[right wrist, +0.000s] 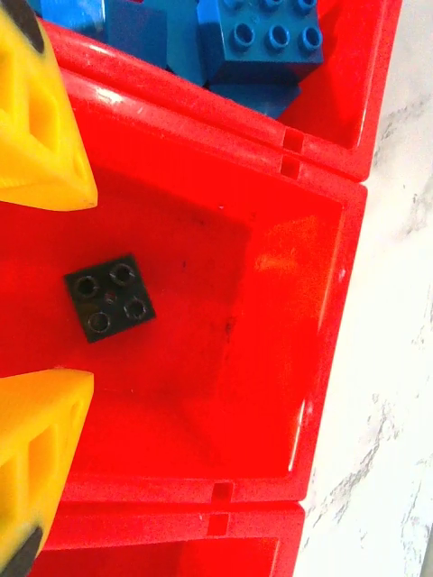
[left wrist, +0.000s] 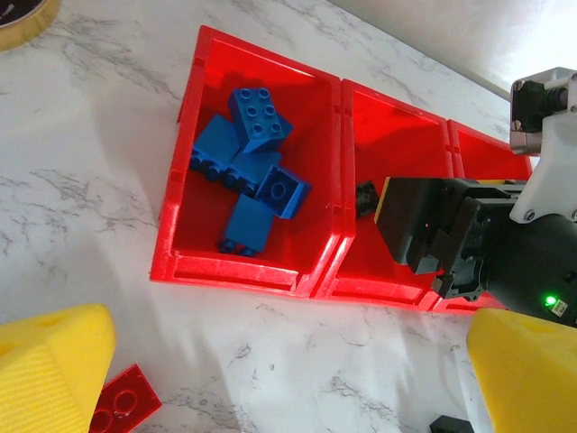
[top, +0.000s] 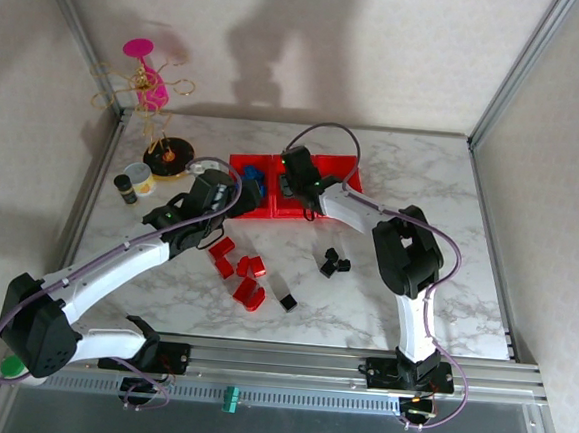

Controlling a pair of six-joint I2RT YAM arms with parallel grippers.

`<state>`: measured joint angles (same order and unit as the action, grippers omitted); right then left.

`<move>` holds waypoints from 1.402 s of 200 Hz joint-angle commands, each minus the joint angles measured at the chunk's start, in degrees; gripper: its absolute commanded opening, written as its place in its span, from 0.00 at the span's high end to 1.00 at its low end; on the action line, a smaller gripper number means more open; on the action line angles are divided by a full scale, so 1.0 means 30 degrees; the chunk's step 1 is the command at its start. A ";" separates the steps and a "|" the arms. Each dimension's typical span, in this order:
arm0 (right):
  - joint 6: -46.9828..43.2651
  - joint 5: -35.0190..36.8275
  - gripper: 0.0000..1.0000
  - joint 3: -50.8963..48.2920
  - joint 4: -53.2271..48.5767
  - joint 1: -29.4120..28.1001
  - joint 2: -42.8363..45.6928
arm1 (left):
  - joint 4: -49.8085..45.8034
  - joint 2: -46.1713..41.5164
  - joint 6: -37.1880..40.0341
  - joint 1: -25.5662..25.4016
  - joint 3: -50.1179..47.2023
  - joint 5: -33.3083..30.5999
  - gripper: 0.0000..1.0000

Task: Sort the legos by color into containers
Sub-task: Place the lego in the container, then pick up the lego from the center of the table.

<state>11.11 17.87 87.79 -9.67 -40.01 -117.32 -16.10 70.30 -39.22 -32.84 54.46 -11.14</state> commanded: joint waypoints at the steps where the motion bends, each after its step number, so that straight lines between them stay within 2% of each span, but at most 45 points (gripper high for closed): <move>1: 0.0120 -0.0512 0.48 -0.1010 0.0201 -0.0023 0.2431 | 0.0213 -0.0092 0.0341 -0.0128 0.0599 0.0834 0.00; 55: 0.1186 -0.1263 0.44 -0.5074 -0.0585 -0.0023 0.6320 | 0.0483 -0.0780 -0.0024 -0.1651 -0.0465 0.1416 0.00; 83: 0.1850 -0.2278 0.41 -0.7038 -0.1208 0.0680 0.8052 | 0.0714 -0.1158 -0.0524 -0.2635 -0.1103 0.1183 0.00; 136: 0.2480 -0.2821 0.37 -1.0116 -0.2285 0.0913 0.9809 | 0.1408 -0.1413 -0.1614 -0.4111 -0.2299 0.0773 0.00; 202: 0.2691 -0.3773 0.38 -1.2323 -0.3104 0.1149 1.0300 | 0.1753 -0.0190 -0.2545 -0.5966 -0.2248 0.0079 0.01; 236: 0.2393 -0.3528 0.42 -1.2699 -0.3102 0.1178 0.9779 | 0.1707 0.0758 -0.2353 -0.6335 -0.1738 -0.0097 0.00; 280: 0.2017 -0.3433 0.52 -1.2525 -0.2716 0.1178 0.8783 | 0.1486 0.1232 -0.2189 -0.6426 -0.1279 -0.0199 0.00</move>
<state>18.11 7.42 50.11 -17.82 -36.88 -88.75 -11.53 73.76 -45.69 -51.62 48.53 -10.02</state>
